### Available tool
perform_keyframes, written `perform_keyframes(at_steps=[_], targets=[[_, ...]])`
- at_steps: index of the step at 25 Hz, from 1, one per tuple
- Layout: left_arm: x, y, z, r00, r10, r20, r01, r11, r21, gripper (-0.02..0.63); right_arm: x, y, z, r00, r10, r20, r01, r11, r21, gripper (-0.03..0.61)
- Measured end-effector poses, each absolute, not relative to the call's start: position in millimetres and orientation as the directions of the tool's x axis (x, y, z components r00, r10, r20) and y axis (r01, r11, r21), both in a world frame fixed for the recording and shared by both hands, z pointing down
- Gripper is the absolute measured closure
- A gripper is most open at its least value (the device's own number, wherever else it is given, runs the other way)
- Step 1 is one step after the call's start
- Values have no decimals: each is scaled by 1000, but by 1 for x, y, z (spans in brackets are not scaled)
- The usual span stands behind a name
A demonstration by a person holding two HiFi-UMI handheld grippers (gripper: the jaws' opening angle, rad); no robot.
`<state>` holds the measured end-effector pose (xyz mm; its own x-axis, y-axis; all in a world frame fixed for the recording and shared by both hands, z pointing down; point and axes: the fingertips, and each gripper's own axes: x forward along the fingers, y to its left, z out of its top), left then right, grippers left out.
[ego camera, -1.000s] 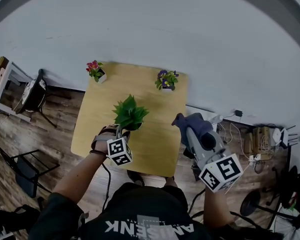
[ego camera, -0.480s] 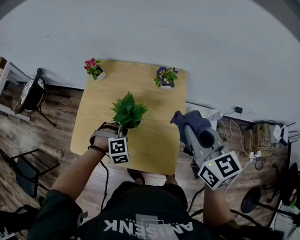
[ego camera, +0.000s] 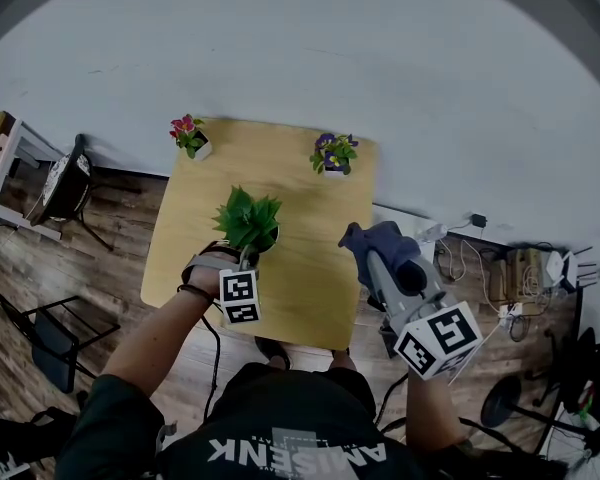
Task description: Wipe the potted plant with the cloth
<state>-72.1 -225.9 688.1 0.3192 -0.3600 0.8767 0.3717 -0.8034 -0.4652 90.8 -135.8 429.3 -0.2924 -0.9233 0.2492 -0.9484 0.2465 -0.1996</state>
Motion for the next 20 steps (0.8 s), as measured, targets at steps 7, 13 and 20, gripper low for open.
perform_keyframes(at_steps=[7,13,20], targets=[[-71,-227,680,317,-300,899,329,-855,-401,598,98,-132,426,-281,-927,250,-952,237,-193,533],[-69,-220,647,344,-290,893,272,-879,-391,597,100,-129,405,-304,-928,217,-948,272,-165,532],[-51,-211,563,429,-290,855,126,-918,-375,597,100,-138,378,-377,-913,157,-923,356,-146,532]])
